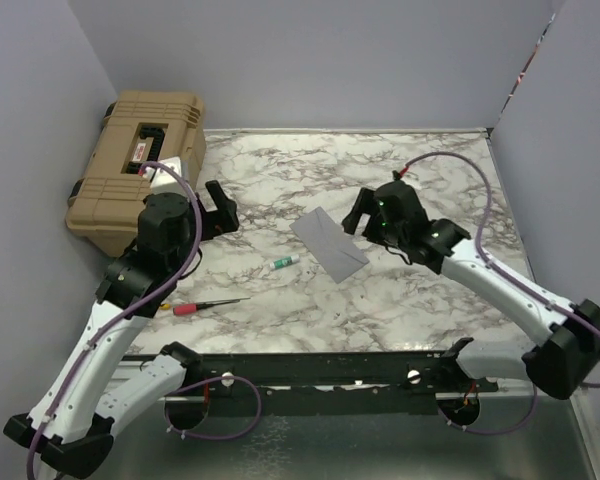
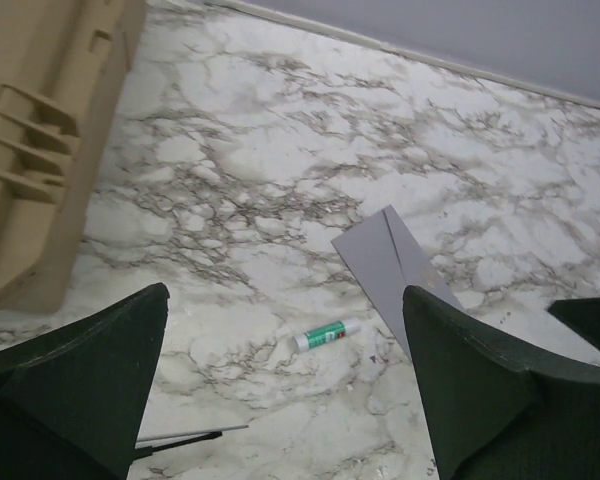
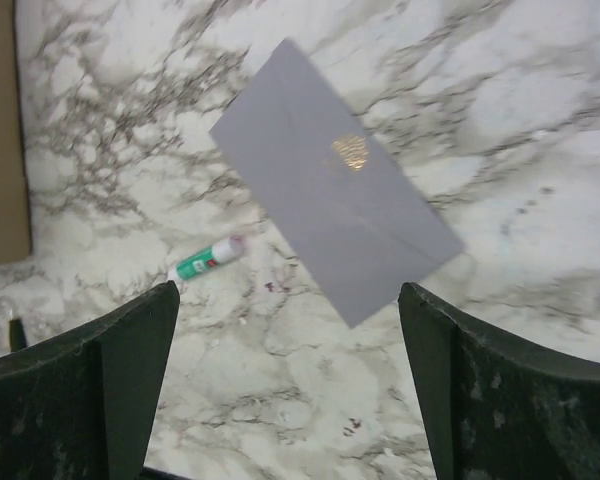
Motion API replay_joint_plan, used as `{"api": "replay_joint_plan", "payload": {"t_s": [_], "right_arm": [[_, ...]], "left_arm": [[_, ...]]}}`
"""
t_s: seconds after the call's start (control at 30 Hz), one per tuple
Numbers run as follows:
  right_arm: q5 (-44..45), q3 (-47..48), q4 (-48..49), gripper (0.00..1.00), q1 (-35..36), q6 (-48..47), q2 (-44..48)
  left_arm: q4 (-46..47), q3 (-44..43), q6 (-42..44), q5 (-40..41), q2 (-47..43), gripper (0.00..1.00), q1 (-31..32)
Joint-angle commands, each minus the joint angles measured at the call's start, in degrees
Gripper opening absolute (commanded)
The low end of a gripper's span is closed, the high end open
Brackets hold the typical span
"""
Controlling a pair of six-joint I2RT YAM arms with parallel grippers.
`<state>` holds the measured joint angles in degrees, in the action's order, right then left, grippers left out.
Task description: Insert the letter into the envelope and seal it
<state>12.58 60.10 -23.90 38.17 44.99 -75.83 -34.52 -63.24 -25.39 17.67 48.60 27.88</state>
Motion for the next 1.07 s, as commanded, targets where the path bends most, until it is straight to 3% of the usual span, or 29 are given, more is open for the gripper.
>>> {"api": "replay_joint_plan", "payload": {"t_s": [0.0,0.2,0.4,1.03], "right_arm": [[18.2,2.7,-17.7,0.93,0.1,-1.1,9.7],[24.8,7.5,-31.4,1.0,0.1,1.6,22.1],[28.1,17.0,-40.5,1.0,0.1,1.5,25.6],[28.8,21.7,-42.5,1.0,0.1,-0.7,28.0]], "left_arm": [[-5.9,-2.7,-0.3,11.0,-6.0,0.99,0.0],[-11.7,-6.5,1.1,15.4,-12.5,0.99,0.0],[-15.5,-11.5,1.0,17.2,-14.8,0.99,0.0],[-20.1,-15.3,-4.0,17.4,-16.1,0.99,0.0]]}}
